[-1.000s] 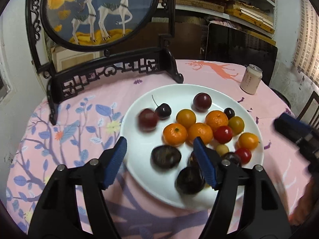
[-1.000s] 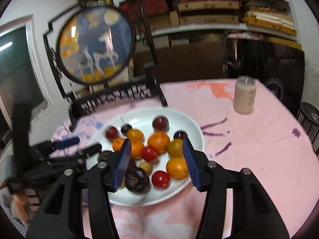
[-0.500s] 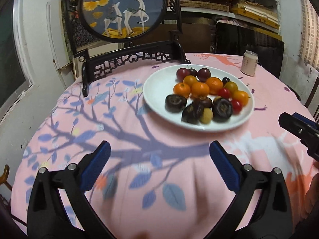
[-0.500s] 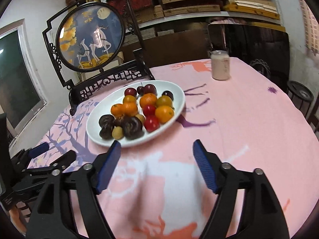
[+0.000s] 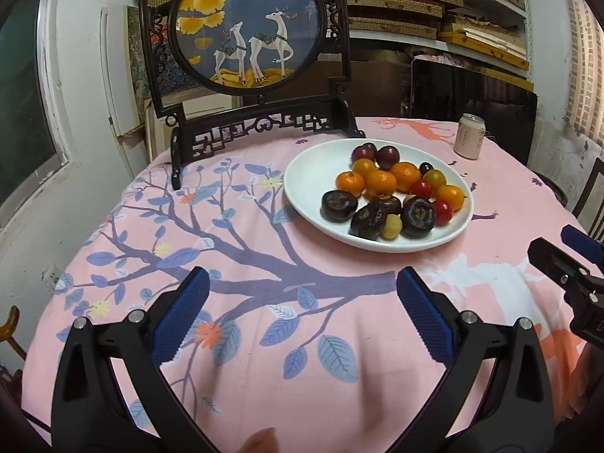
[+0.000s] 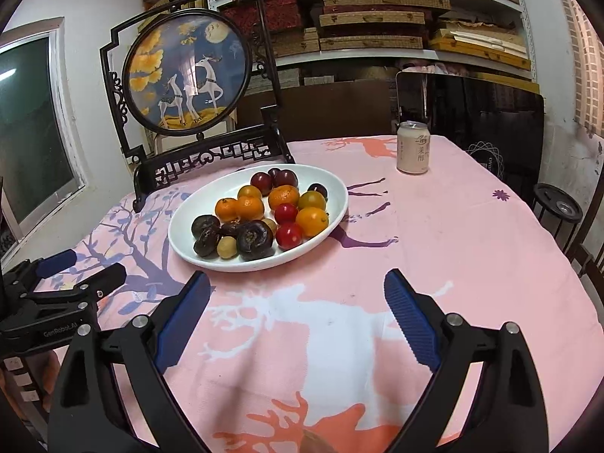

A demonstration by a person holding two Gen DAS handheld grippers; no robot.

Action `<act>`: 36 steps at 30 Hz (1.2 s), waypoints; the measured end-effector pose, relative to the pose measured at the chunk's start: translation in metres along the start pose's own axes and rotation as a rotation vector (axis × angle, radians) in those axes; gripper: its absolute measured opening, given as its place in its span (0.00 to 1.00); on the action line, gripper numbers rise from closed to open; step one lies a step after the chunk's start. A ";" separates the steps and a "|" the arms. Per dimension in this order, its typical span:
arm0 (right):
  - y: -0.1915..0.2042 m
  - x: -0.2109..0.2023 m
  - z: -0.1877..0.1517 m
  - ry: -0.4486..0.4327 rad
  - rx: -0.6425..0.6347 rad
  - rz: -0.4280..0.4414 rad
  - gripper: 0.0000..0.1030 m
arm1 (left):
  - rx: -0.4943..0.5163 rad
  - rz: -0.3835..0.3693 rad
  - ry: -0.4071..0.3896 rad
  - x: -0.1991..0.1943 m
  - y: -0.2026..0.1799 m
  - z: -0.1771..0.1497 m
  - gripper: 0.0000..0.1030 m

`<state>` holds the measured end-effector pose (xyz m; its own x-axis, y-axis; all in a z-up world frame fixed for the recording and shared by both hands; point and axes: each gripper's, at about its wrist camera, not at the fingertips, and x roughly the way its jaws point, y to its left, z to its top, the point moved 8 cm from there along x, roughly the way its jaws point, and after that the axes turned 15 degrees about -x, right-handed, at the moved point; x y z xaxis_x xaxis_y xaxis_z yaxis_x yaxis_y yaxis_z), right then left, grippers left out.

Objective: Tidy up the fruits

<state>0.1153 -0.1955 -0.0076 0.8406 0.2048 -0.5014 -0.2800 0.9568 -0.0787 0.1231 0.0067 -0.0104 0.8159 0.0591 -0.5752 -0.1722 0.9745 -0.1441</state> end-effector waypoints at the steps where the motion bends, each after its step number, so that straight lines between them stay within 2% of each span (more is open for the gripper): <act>1: 0.000 0.000 0.000 -0.002 0.001 0.001 0.91 | -0.002 -0.004 -0.003 -0.001 0.000 0.000 0.98; 6: 0.000 -0.001 0.001 -0.007 0.002 0.000 0.91 | -0.024 -0.055 0.007 -0.003 -0.001 0.001 0.98; 19: 0.001 -0.001 0.000 -0.002 0.002 0.002 0.91 | -0.009 -0.032 0.013 -0.001 -0.001 -0.001 0.98; 22: 0.001 -0.001 0.000 -0.001 0.001 0.001 0.91 | -0.004 -0.003 0.012 0.000 0.001 -0.002 0.98; 36: 0.001 -0.001 0.000 0.000 0.001 0.002 0.91 | 0.012 -0.017 0.016 0.000 -0.003 -0.003 0.98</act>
<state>0.1140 -0.1944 -0.0070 0.8402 0.2065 -0.5014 -0.2809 0.9567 -0.0766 0.1221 0.0028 -0.0129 0.8099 0.0395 -0.5853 -0.1518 0.9779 -0.1440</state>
